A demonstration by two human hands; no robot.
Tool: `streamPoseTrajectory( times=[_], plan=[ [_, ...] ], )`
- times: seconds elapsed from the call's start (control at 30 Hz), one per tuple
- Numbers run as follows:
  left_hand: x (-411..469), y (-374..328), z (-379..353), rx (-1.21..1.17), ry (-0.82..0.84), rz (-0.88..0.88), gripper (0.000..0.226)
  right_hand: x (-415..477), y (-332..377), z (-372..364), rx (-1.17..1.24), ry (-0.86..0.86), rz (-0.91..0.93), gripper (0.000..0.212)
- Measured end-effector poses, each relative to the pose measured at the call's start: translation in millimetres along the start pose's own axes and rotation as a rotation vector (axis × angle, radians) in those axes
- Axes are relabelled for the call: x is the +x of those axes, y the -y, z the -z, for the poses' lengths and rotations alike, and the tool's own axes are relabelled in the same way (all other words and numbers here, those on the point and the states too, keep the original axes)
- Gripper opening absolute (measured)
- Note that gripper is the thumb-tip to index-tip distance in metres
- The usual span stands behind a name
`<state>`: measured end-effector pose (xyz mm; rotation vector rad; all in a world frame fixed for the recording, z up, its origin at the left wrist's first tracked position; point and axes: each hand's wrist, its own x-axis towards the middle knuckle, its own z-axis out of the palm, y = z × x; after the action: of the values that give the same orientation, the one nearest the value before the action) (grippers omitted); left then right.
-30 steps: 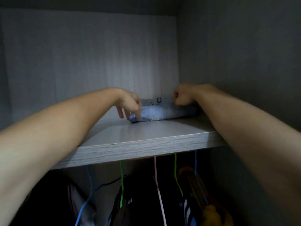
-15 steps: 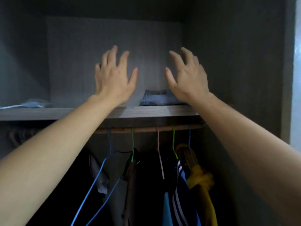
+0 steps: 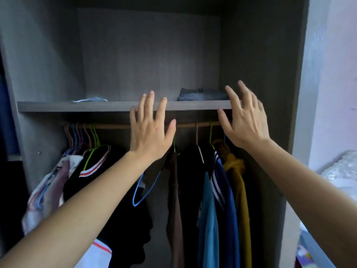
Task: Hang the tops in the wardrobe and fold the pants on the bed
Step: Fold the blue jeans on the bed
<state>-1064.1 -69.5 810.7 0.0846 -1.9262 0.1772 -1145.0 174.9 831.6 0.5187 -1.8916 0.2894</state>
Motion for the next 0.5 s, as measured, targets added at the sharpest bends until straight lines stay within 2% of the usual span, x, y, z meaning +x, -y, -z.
streamPoseTrajectory(
  times=[0.1,0.27,0.37,0.5],
  plan=[
    [-48.4,2.0,10.3,-0.102,0.036,-0.003,0.063,-55.9,16.4,12.1,-0.007,0.046,-0.091,0.063],
    [-125.6,-22.8,17.0,-0.256,0.161,-0.052,0.064,-162.6,28.5,31.8,-0.113,0.247,-0.156,0.065],
    [-154.0,-68.3,22.6,-0.352,0.248,-0.077,0.065,-219.2,13.4,68.9,-0.174,0.332,-0.232,0.065],
    [-181.5,-160.8,49.4,-0.496,0.357,-0.131,0.066,-280.2,-34.0,145.7,-0.271,0.353,-0.321,0.064]
  ],
)
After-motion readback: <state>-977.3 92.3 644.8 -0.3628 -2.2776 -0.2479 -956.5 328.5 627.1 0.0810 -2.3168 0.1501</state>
